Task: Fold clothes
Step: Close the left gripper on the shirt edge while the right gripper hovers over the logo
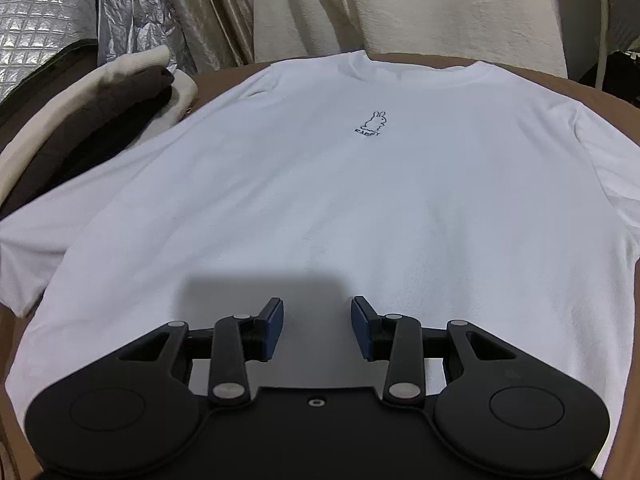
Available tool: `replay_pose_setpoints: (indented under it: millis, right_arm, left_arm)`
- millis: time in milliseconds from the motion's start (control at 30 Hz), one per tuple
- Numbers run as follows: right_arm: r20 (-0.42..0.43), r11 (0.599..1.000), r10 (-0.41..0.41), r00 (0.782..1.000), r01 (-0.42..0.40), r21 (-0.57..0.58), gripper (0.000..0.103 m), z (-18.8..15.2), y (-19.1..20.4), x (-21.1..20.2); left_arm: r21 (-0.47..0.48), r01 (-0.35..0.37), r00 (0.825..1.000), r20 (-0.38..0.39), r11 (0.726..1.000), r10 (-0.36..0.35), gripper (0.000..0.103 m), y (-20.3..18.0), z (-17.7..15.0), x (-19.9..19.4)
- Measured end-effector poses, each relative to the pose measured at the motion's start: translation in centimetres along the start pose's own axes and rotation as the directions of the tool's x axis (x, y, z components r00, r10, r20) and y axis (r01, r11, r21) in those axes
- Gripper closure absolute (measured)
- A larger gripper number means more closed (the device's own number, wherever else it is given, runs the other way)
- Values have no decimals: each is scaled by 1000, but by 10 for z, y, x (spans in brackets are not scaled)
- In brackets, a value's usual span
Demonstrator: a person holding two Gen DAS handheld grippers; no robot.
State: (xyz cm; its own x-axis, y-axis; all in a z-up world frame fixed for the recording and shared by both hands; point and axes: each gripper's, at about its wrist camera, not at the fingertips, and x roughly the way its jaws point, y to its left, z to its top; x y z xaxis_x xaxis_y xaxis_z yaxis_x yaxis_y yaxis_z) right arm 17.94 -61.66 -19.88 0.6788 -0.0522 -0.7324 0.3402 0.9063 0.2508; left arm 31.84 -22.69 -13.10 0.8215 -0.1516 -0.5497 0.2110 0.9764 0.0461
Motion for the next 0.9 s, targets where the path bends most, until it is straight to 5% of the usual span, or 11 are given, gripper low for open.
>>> replay_pose_setpoints:
  millis: [200, 300, 400, 567, 733, 900]
  right_arm:
    - [3, 998, -22, 1000, 22, -54, 58, 1, 8, 1]
    - [2, 997, -33, 999, 33, -75, 57, 2, 9, 2]
    - [1, 995, -41, 999, 41, -86, 57, 4, 8, 2]
    - [-16, 995, -28, 999, 26, -92, 57, 5, 4, 0]
    - [-66, 997, 32, 997, -36, -65, 55, 14, -5, -4]
    - [-45, 991, 136, 990, -136, 3, 49, 26, -22, -15]
  left_arm:
    - [64, 11, 996, 85, 998, -17, 101, -22, 4, -30]
    - [75, 82, 993, 76, 994, -88, 101, -51, 18, -67]
    - [182, 118, 984, 107, 976, -139, 101, -76, 45, -80]
    - [364, 74, 980, 145, 929, -134, 101, -91, 139, -70]
    - [560, -64, 989, 149, 826, -24, 101, -109, 251, -54]
    - [475, -64, 994, 107, 878, 15, 101, -106, 328, -43]
